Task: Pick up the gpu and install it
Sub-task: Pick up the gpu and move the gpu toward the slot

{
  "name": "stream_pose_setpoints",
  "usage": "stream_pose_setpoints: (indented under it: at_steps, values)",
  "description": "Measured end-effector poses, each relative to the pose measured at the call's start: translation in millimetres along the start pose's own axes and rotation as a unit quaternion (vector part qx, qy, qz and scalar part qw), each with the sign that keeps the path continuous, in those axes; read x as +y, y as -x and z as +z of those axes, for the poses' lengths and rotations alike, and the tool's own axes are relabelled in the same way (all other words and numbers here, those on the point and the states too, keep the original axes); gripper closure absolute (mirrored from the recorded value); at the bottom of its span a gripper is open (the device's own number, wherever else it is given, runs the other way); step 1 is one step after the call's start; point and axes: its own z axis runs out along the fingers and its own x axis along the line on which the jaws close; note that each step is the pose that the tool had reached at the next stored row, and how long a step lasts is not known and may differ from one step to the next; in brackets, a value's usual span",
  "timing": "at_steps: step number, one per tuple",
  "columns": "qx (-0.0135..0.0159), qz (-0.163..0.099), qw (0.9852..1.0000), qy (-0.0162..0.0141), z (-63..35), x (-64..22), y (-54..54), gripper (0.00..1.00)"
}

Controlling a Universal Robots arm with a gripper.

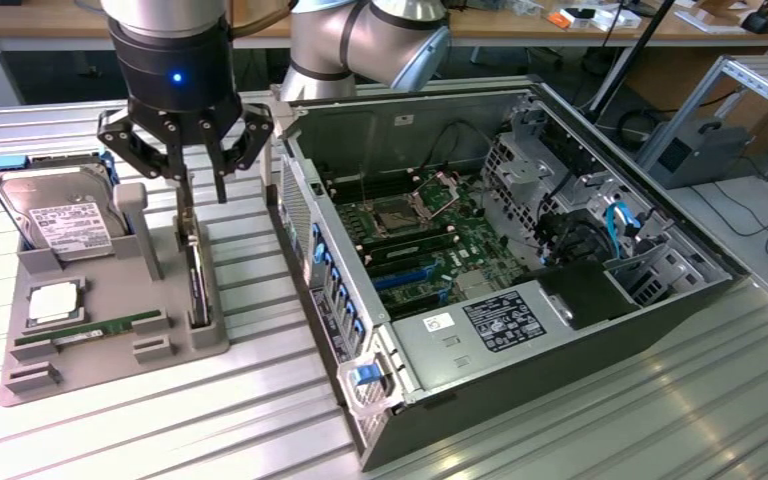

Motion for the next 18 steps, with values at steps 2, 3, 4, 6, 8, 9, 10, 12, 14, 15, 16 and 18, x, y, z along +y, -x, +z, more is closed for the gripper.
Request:
stream_pose_setpoints:
  at_steps: [2,3,4,6,8,9,10,12,14,15,16,18]
  values:
    - [0.0000,0.000,1.0000,0.0000,1.2,0.0,0.0,0.64]
    - [0.0000,0.000,1.0000,0.0000,1.7,-0.1,0.0,0.64]
    - [0.0000,0.000,1.0000,0.0000,2.2,-0.1,0.0,0.64]
    - [0.0000,0.000,1.0000,0.0000,3.2,-0.1,-0.1,0.64]
    - [0.0000,0.000,1.0000,0.0000,4.4,-0.2,-0.1,0.64]
    - [0.0000,0.000,1.0000,0.0000,4.7,-0.2,-0.1,0.64]
    - [0.0000,0.000,1.0000,0.0000,5.1,-0.2,-0.1,0.64]
    - [0.0000,0.000,1.0000,0.0000,5.8,-0.3,-0.1,0.64]
    - [0.0000,0.000,1.0000,0.0000,6.7,-0.3,-0.2,0.64]
    - [0.0000,0.000,1.0000,0.0000,7.3,-0.3,-0.2,0.64]
    - [0.0000,0.000,1.0000,0.0000,7.9,-0.3,-0.2,0.64]
    - [0.0000,0.000,1.0000,0.0000,9.0,-0.4,-0.2,0.64]
